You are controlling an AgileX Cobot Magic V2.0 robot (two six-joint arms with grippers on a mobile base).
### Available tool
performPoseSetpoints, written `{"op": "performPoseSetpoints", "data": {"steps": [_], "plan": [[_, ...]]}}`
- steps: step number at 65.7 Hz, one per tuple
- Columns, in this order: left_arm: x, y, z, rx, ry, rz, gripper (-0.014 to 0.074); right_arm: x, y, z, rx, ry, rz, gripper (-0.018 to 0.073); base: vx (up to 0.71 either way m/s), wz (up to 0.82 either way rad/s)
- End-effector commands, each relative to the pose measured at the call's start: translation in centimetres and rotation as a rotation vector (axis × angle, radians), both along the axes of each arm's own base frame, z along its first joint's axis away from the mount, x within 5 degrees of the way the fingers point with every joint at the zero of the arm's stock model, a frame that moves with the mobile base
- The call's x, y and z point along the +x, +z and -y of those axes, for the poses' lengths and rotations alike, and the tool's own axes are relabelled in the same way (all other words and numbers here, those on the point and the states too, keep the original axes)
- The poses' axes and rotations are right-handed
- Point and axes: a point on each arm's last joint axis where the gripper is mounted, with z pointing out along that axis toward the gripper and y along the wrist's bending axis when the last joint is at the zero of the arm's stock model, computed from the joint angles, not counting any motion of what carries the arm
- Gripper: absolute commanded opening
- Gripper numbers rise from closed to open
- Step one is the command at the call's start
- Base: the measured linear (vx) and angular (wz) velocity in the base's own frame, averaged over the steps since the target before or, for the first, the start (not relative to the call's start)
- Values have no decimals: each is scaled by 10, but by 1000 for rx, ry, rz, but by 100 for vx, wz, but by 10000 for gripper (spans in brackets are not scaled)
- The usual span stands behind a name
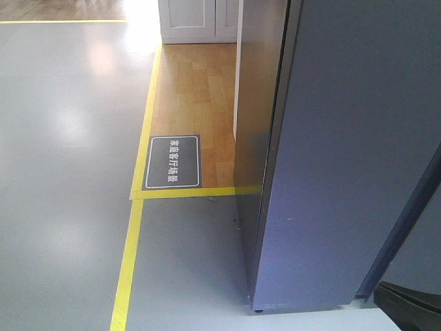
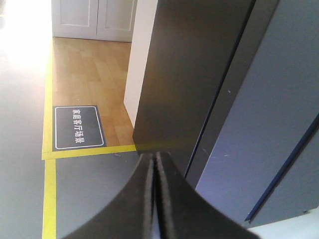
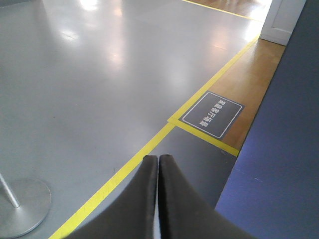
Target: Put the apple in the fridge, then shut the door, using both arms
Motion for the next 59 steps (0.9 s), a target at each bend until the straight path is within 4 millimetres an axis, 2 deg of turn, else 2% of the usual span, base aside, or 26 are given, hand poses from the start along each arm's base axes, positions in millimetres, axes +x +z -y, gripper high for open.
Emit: {"op": "performPoseSetpoints", "data": {"steps": [1,40,52,59], "plan": [[2,12,-1,-46,26,62,-6,3,11,1,45,-26,36,-6,0,0],[2,12,-2,-35,26,64,-6,3,11,1,45,-26,36,-6,0,0],[4,3,-10,136,77,49,-6,3,11,1,45,-26,36,-6,0,0],[8,-5,-16,158,147,61,-6,3,11,1,45,-26,36,-6,0,0]]}}
